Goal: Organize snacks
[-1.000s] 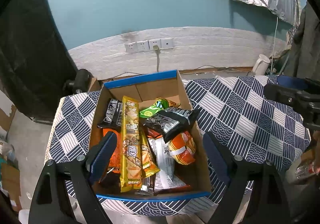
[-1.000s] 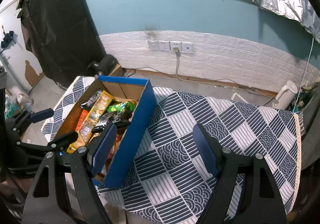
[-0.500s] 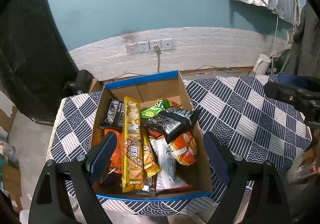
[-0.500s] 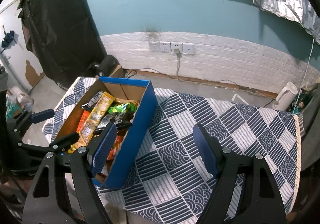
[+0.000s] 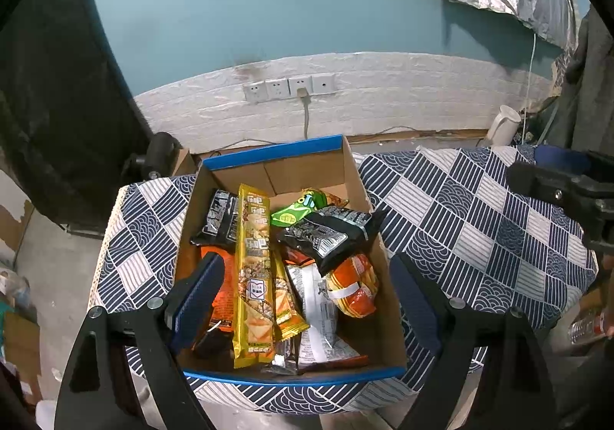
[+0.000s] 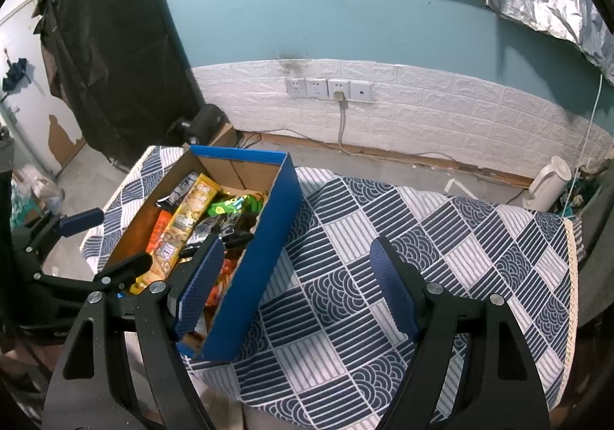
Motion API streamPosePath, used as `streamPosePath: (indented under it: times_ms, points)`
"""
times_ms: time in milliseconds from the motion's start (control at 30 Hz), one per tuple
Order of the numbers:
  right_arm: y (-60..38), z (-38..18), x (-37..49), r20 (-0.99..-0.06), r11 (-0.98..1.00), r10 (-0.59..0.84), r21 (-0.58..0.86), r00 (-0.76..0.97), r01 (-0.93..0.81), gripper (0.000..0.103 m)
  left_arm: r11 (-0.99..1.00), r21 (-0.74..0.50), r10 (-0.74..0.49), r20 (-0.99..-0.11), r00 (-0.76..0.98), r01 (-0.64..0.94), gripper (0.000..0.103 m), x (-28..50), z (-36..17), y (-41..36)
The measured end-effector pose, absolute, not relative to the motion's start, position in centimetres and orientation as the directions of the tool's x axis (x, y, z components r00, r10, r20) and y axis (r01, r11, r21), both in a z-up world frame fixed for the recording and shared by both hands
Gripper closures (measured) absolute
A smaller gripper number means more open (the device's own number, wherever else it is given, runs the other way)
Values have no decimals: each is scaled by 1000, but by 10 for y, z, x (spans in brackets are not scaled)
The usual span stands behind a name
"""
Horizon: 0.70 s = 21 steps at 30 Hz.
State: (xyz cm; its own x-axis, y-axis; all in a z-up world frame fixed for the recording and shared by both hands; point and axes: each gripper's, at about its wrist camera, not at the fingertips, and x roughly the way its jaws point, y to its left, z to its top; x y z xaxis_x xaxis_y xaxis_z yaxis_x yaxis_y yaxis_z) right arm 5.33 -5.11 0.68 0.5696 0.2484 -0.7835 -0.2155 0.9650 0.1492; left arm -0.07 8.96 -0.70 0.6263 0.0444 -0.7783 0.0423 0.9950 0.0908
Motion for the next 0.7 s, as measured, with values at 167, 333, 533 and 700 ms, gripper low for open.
streamPosePath:
  times_ms: [167, 333, 533, 700]
  points:
    - [-50, 6, 53, -787, 966, 244, 145, 567, -214, 25, 995, 96, 61, -788, 613, 24, 14, 0, -9, 92]
    - [-50, 6, 54, -788, 966, 244, 146, 565, -214, 25, 993, 111, 73, -788, 611, 26, 14, 0, -10, 91]
    - [-49, 6, 54, -790, 965, 245, 144, 563, -218, 25, 994, 106, 68, -789, 611, 26, 14, 0, -10, 92]
    - [-49, 6, 54, -791, 966, 242, 146, 562, -212, 25, 995, 98, 61, -792, 608, 28, 14, 1, -11, 91]
